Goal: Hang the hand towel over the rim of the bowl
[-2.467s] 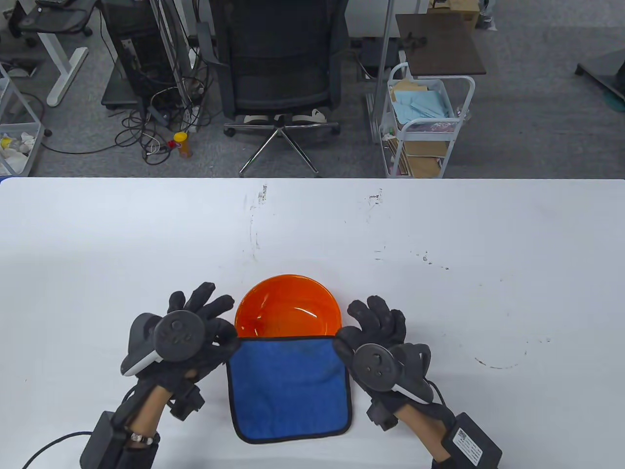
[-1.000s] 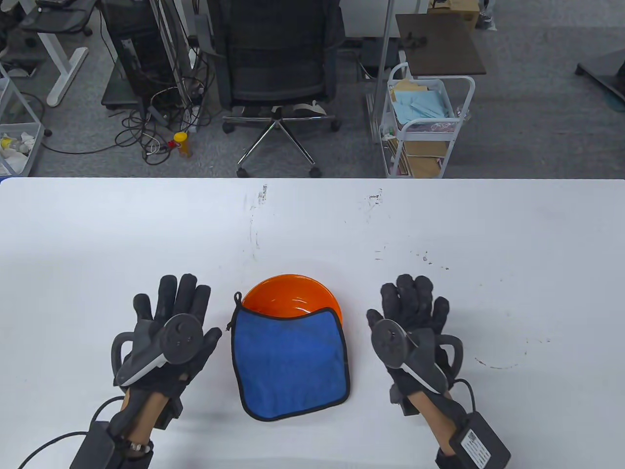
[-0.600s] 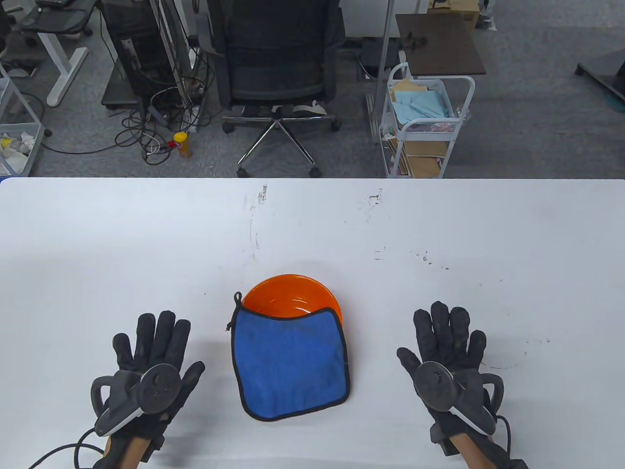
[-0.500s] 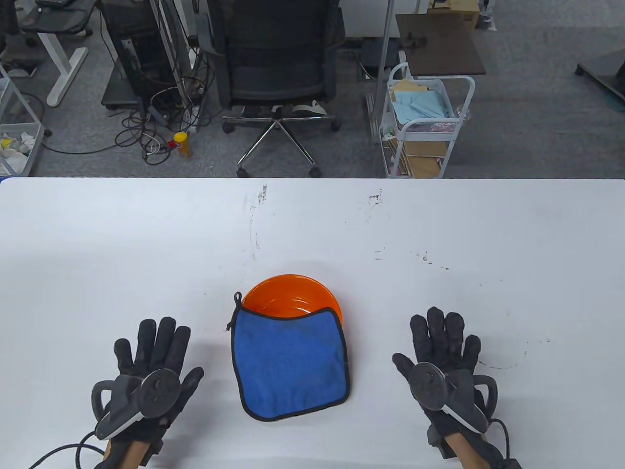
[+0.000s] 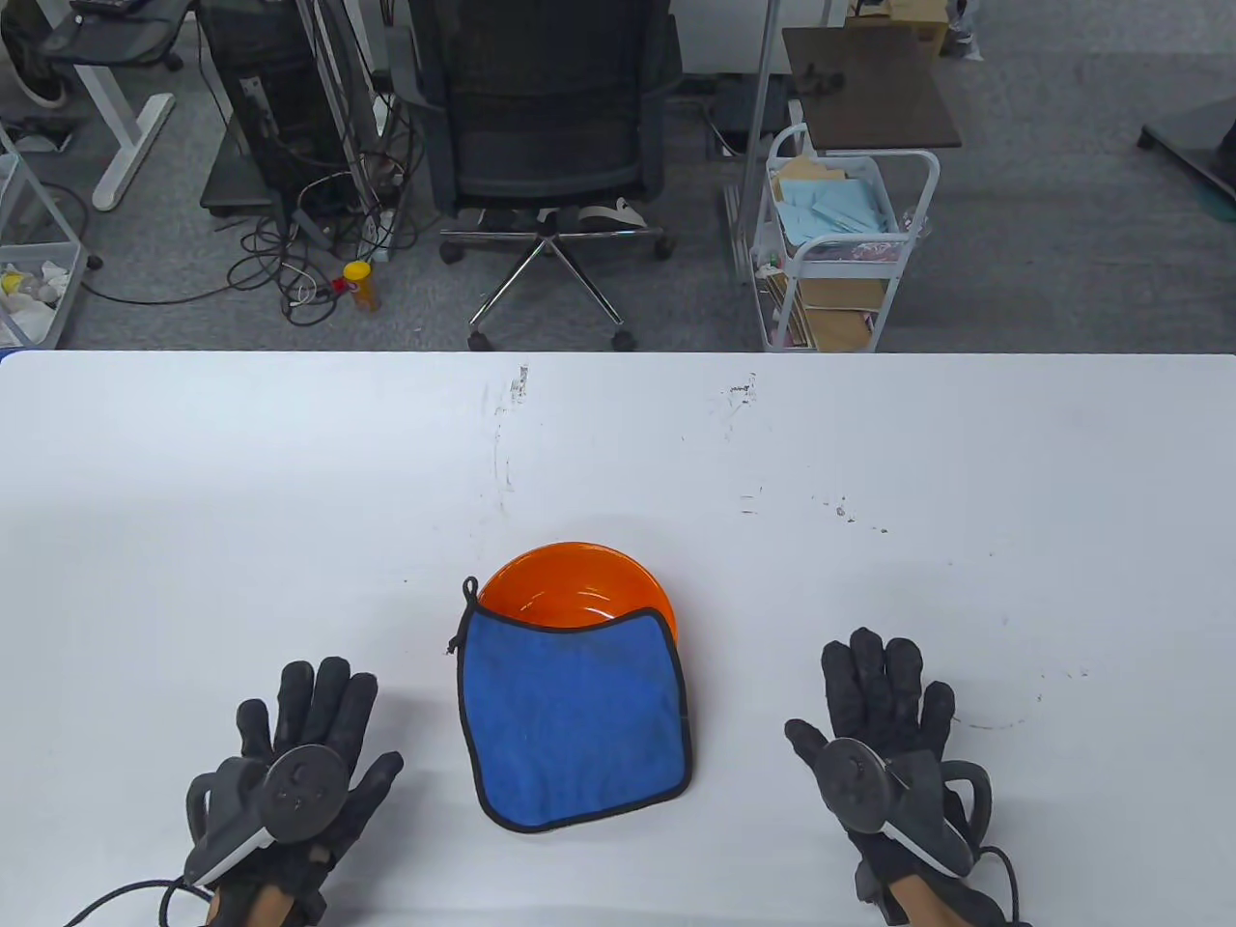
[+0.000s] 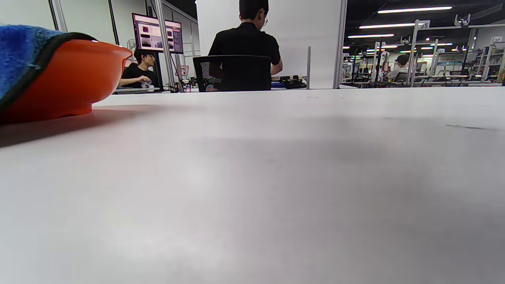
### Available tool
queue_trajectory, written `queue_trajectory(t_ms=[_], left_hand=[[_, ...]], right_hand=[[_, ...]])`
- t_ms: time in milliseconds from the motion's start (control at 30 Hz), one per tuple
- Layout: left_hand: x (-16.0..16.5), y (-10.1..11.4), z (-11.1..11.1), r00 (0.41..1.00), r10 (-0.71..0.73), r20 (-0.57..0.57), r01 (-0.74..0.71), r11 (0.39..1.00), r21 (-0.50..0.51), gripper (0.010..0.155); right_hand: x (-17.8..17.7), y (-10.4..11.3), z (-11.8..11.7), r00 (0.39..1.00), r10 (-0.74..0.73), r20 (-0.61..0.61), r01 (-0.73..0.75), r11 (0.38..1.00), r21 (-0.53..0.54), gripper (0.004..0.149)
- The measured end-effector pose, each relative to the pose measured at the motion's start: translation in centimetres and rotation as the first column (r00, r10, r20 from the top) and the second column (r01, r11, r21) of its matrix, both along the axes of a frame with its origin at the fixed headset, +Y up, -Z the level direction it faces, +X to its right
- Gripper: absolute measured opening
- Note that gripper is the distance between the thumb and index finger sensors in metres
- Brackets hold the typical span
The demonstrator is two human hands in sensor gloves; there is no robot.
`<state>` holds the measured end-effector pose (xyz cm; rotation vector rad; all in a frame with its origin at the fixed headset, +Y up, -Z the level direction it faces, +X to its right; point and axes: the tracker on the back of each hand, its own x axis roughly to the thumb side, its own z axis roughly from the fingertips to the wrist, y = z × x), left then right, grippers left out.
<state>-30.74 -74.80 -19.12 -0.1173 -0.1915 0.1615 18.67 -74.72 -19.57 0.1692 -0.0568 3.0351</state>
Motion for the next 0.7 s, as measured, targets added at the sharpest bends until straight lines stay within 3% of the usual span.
queue_trajectory(t_ms=[700], left_hand=[[-0.01, -0.43, -0.24, 1.0, -0.007, -0.011, 0.007, 1.0, -0.011, 0.08]], right_hand=[[0.28, -0.17, -0.12, 1.0, -0.005, -0.006, 0.005, 0.999, -0.034, 0.078]])
